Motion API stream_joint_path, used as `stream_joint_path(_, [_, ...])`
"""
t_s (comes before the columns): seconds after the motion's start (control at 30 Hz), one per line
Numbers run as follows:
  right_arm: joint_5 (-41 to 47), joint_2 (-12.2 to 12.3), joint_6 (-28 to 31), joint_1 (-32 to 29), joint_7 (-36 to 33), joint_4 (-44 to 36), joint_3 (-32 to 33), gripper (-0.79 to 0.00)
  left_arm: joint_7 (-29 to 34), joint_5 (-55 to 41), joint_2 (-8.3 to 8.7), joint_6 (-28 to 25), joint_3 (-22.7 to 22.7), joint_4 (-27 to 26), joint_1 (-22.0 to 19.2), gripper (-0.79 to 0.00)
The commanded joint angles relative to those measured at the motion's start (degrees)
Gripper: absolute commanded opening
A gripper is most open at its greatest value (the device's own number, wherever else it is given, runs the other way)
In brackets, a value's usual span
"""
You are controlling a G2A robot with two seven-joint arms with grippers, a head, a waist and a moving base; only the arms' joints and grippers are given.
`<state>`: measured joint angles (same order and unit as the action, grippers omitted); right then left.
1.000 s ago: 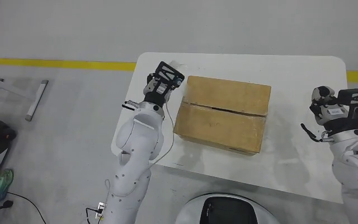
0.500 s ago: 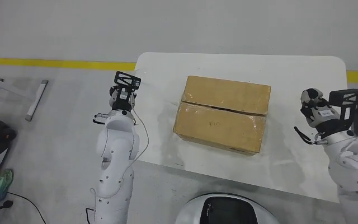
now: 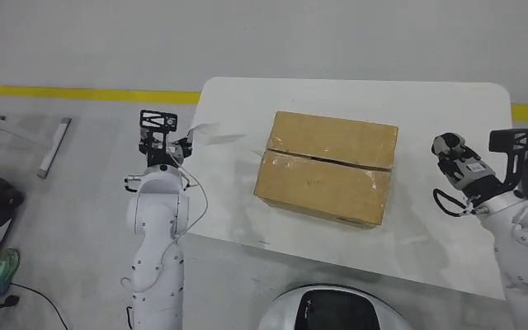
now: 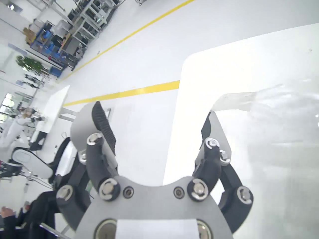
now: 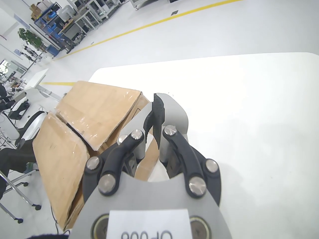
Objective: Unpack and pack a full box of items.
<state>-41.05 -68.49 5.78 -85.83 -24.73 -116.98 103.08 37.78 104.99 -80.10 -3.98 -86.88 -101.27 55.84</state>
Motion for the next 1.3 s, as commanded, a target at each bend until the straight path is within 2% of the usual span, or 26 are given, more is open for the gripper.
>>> stream_joint_path(0.0, [1.0,0.0,0.0,0.0,-0.3,0.1,-0.2,-0.785,0.4,-4.0,-0.1,0.5,-0.9,-0.1,-0.1,0.0])
stream_joint_path(0.33, [7.0,0.3,1.1,1.2,-2.2,0.1,0.9,-0.785,-1.1,-21.1,-0.43,2.9,-4.3,0.8,-0.8,0.0])
stream_joint_path(0.53, [0.7,0.6,6.1,0.8,-0.8,-1.3,-1.4,-0.785,-2.3,-22.3,-0.01,1.8,-5.8,0.0,-0.6,0.0])
stream_joint_path(0.77, [-2.8,0.7,8.0,0.6,-1.1,-1.4,-5.7,-0.785,-2.5,-23.5,0.4,2.2,-7.2,-1.1,0.4,0.0])
stream_joint_path(1.0, [-8.1,0.9,8.0,1.7,-2.1,0.9,-9.0,-0.785,-2.1,-24.1,0.77,2.4,-7.7,-2.5,0.9,0.0])
stream_joint_path(1.27, [-10.1,1.1,6.9,3.0,-3.1,2.3,-9.7,-0.785,0.5,-30.4,0.99,2.8,-8.5,-3.8,1.0,0.0])
